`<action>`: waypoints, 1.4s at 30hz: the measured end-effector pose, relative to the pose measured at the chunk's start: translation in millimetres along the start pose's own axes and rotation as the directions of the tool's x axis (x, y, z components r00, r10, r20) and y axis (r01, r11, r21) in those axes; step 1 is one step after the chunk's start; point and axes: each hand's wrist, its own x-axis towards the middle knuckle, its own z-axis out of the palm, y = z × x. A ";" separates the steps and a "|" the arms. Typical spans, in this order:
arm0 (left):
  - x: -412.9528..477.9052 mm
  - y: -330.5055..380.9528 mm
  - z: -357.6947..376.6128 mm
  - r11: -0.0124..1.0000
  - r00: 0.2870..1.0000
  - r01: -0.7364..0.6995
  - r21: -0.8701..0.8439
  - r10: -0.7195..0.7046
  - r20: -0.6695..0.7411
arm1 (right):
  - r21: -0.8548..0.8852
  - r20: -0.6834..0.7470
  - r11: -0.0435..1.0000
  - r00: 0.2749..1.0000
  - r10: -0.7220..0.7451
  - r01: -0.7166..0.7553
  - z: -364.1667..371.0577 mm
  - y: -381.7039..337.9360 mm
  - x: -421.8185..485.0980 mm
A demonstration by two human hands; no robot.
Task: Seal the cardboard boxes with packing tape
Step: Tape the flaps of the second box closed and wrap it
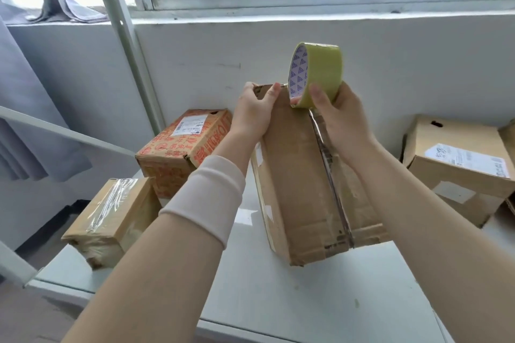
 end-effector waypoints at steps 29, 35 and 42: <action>3.6 -17.7 -5.8 0.964 0.966 0.250 0.087 -0.255 0.051 | 0.050 0.051 0.992 0.992 0.115 -0.118 -5.9 -3.0 -45.0; -22.3 -48.2 0.6 0.906 0.910 0.372 0.201 -0.398 0.112 | -0.072 0.087 0.986 0.984 0.153 -0.147 -7.7 -2.0 -60.8; -31.0 -47.5 2.7 0.883 0.891 0.430 0.188 -0.449 0.067 | -0.123 0.190 0.958 0.941 0.279 -0.259 -8.7 -8.0 -72.5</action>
